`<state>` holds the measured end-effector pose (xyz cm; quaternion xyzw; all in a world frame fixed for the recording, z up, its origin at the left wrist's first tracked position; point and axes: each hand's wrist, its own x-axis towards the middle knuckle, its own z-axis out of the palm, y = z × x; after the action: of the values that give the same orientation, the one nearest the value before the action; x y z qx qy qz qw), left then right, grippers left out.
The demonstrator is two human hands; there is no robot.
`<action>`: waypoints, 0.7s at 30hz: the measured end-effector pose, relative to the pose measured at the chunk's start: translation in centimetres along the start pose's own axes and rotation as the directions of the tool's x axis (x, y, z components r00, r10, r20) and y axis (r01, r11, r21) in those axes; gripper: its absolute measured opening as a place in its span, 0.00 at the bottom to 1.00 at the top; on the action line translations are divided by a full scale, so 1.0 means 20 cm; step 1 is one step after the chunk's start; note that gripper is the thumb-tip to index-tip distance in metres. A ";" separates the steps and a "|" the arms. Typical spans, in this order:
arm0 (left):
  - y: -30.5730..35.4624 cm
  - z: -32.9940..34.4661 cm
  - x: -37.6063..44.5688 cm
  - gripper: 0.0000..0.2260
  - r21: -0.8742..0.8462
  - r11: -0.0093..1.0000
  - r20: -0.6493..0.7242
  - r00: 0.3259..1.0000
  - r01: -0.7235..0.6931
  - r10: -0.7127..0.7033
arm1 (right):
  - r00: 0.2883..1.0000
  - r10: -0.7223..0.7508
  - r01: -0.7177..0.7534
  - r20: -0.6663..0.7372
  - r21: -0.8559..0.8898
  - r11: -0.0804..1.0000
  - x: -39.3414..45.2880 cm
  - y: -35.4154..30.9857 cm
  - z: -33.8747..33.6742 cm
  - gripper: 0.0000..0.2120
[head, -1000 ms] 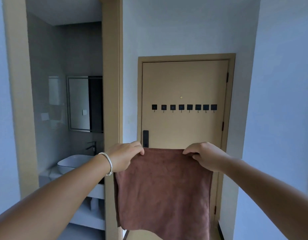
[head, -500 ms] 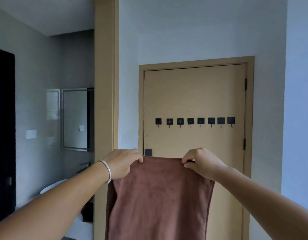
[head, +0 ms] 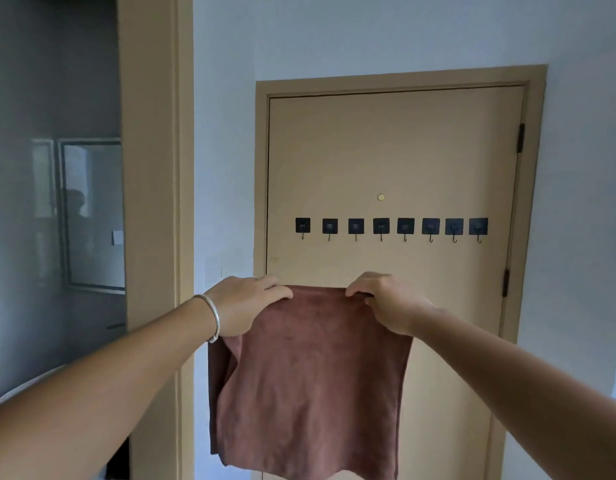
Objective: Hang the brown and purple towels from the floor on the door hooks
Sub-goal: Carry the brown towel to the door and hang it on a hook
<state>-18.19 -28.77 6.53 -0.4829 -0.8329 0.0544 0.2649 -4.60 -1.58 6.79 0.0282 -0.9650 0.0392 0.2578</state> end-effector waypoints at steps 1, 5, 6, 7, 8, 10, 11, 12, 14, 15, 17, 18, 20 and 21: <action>-0.05 0.06 0.07 0.35 -0.001 1.000 -0.004 1.000 -0.007 0.007 | 1.000 0.005 -0.005 0.001 -0.019 1.000 0.07 0.04 0.04 0.23; -0.26 0.28 0.35 0.35 0.014 0.999 -0.032 0.998 -0.049 0.049 | 1.000 0.012 -0.014 -0.022 -0.101 0.995 0.36 0.17 0.19 0.23; -0.33 0.33 0.42 0.35 0.017 0.998 -0.039 0.998 -0.056 0.057 | 0.999 0.016 -0.020 -0.030 -0.110 0.994 0.45 0.21 0.23 0.22; -0.39 0.39 0.48 0.35 0.020 0.998 -0.045 0.997 -0.061 0.062 | 0.999 0.019 -0.024 -0.037 -0.118 0.993 0.53 0.24 0.26 0.22; -0.46 0.43 0.55 0.35 0.022 0.998 -0.050 0.996 -0.067 0.068 | 0.999 0.018 -0.023 -0.042 -0.129 0.991 0.62 0.27 0.30 0.22; -0.58 0.52 0.66 0.35 0.024 0.997 -0.060 0.996 -0.071 0.072 | 0.998 0.009 -0.017 -0.059 -0.143 0.990 0.78 0.32 0.36 0.22; -0.64 0.56 0.72 0.35 0.024 0.997 -0.058 0.996 -0.070 0.071 | 0.998 0.004 -0.014 -0.069 -0.147 0.989 0.86 0.35 0.40 0.21; -0.70 0.60 0.78 0.35 0.025 0.997 -0.056 0.996 -0.069 0.071 | 0.996 0.003 -0.016 -0.085 -0.151 0.988 0.94 0.37 0.44 0.21; -0.81 0.69 0.88 0.35 0.025 0.997 -0.048 0.996 -0.074 0.075 | 0.994 0.004 -0.023 -0.112 -0.163 0.986 1.08 0.42 0.53 0.22; -0.85 0.72 0.92 0.35 0.020 0.997 -0.044 0.997 -0.069 0.070 | 0.993 0.007 -0.026 -0.115 -0.167 0.986 1.14 0.44 0.56 0.23; -0.95 0.80 1.02 0.35 0.025 0.998 -0.042 0.998 -0.052 0.053 | 0.995 0.013 -0.031 -0.100 -0.172 0.985 1.27 0.50 0.65 0.25; -0.99 0.84 1.07 0.35 0.040 0.998 -0.042 0.998 -0.043 0.045 | 0.996 0.013 -0.029 -0.092 -0.175 0.984 1.34 0.53 0.68 0.27; -1.06 0.92 1.17 0.35 0.060 0.998 -0.045 0.999 -0.026 0.029 | 0.996 -0.004 -0.013 -0.086 -0.190 0.982 1.46 0.59 0.75 0.28; -1.10 0.96 1.23 0.34 0.063 0.998 -0.048 0.999 -0.018 0.021 | 0.996 -0.011 -0.006 -0.089 -0.197 0.980 1.54 0.63 0.79 0.29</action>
<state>-54.34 -16.81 7.34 -0.4836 -0.8194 0.0713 0.2995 -39.99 8.49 7.73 0.0020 -0.9516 -0.0556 0.3023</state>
